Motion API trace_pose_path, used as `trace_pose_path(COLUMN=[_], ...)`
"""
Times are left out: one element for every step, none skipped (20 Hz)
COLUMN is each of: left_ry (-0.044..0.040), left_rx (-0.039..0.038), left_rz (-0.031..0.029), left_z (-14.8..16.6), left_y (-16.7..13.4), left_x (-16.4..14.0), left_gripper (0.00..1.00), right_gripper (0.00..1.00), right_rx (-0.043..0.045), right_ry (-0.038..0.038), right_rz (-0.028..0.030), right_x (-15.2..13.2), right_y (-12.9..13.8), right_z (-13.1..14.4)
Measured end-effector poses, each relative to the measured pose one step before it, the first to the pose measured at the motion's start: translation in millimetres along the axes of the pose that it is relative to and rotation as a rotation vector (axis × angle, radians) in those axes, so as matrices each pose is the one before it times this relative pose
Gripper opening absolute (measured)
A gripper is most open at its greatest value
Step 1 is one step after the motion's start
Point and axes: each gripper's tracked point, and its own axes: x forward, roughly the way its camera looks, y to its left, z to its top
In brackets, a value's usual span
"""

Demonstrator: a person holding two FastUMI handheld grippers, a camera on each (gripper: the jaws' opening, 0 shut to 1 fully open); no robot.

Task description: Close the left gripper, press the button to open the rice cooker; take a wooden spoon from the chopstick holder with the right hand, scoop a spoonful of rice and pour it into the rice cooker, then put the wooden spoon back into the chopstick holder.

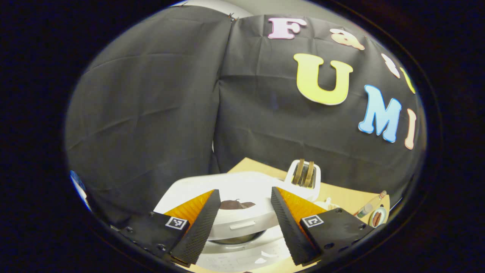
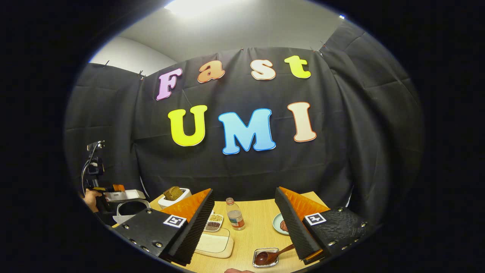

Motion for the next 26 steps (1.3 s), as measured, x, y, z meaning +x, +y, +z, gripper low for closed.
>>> trace_pose_path(left_ry=[0.00655, -0.00371, 0.00417, 0.00802, 0.01303, 0.01504, 0.01307, 0.00989, 0.00326, -0.00279, -0.00331, 0.00225, 0.00557, 0.00934, 0.01146, 0.00733, 0.00415, 0.00363, 0.00283, 0.00447, 0.00484, -0.00756, 0.00323, -0.00156, -0.00094, 0.00612], left_rx=[0.01791, 0.02429, 0.01776, 0.00484, -0.00575, -0.00494, 0.0046, 0.00827, 0.00552, 0.00384, 0.00267, -0.00038, -0.00007, 0.00201, 0.00458, 0.00595, 0.00696, 0.00634, 0.00295, 0.00208, 0.00218, 0.00476, 0.00221, -0.00118, -0.00055, -0.00637], left_rz=[0.00644, 0.00406, 0.00736, -0.00044, -0.00108, -0.00092, -0.00055, -0.00029, -0.00017, -0.00001, 0.00015, 0.00031, -0.0007, -0.00005, -0.00127, -0.00109, -0.00011, 0.00072, 0.00155, 0.0011, -0.00006, -0.00029, -0.00142, -0.00075, 0.00072, 0.00157], left_z=[-7.85, -6.38, -3.98, -7.33, -3.8, -6.12, -3.85, -4.96, -2.71, -0.71, 0.29, -1.61, -2.6, -3.57, -4.15, -3.6, -3.43, -1.48, -2.1, -4.0, -2.31, 1.36, -0.55, -0.29, -0.4, -1.67], left_y=[1.28, 1.99, 1.53, -0.05, -0.19, -1.34, 0.51, -2.53, -1.24, 0.31, 0.27, 0.23, -0.9, -0.22, -0.11, 0.23, 0.28, -0.47, -0.1, -0.57, -0.3, 0.09, -0.54, -0.65, 0.02, -0.14], left_x=[0.59, -0.7, 0.22, 0.18, 1.56, -1.27, 0.92, 3.53, 3.25, 0.59, 0.82, 0.48, 0.42, 1.71, 2.77, 1.74, 1.72, -0.99, 0.98, 2.55, 1.32, 0.44, 0.19, -1.04, 1.62, 1.65], left_gripper=[0.98, 0.97, 0.91, 0.95, 0.95, 0.95, 0.95, 0.95, 0.95, 0.91, 0.91, 0.91, 0.91, 0.92, 0.92, 0.95, 0.92, 0.95, 0.95, 0.95, 0.92, 0.95, 0.96, 0.96, 0.96, 0.96], right_gripper=[0.98, 0.98, 0.98, 0.98, 0.98, 0.98, 0.98, 0.98, 0.98, 0.98, 0.98, 0.98, 0.98, 0.98, 0.98, 0.98, 0.98, 0.98, 0.98, 0.98, 0.98, 0.98, 0.98, 0.98, 0.98, 0.98], right_rx=[-0.00416, -0.00483, -0.00234, 0.00093, 0.00158, 0.00253, 0.00197, 0.00022, -0.0016, -0.00276, -0.00213, -0.00076, 0.00076, 0.00026, 0.00038, 0.00054, 0.0003, -0.00072, -0.0005, -0.00008, 0.00052, 0.00082, 0.00181, 0.00353, 0.00354, 0.00169], right_ry=[-0.00235, -0.00058, 0.0023, 0.00264, 0.00363, 0.00188, 0.003, 0.00208, 0.00142, 0.00116, -0.00001, 0.00082, 0.00183, 0.00268, 0.0032, 0.00112, 0.00027, 0.00159, 0.00036, 0.00037, 0.00139, 0.0018, 0.00388, 0.00337, 0.00346, 0.00235], right_rz=[-0.00073, -0.00198, -0.00134, -0.00028, -0.00274, -0.00101, -0.00045, -0.00032, -0.00107, -0.00171, -0.00203, -0.00165, -0.00087, -0.00256, -0.00296, -0.00217, -0.00355, -0.00289, -0.003, -0.00253, -0.00287, -0.00229, -0.00286, -0.00032, -0.00008, 0.00047], right_x=[-1.31, -0.65, -0.58, -1.31, -0.77, -0.45, -0.81, -1.06, -0.83, -0.83, -0.73, -1.19, -0.94, -0.24, -0.75, -0.91, -0.82, -0.95, -0.23, -1.05, -0.36, -0.35, 0.18, -0.11, 0.13, -0.15], right_y=[-0.48, -0.91, -1.64, -0.33, -0.02, -1.04, -0.42, 0.19, 0.16, 0.25, -1.0, 0.19, -0.08, -0.48, -0.07, -0.13, -0.55, -1.22, -0.6, -0.88, -0.43, -1.25, -1.0, 0.08, 0.58, -0.04], right_z=[1.15, 0.1, -0.48, -1.26, -1.45, -0.2, -1.37, -1.18, -0.74, -1.19, -0.25, -1.33, -0.77, -1.37, -1.32, -0.47, -0.08, -0.49, -0.24, -0.61, 0.09, -1.19, -1.11, -1.25, -1.26, -1.01])
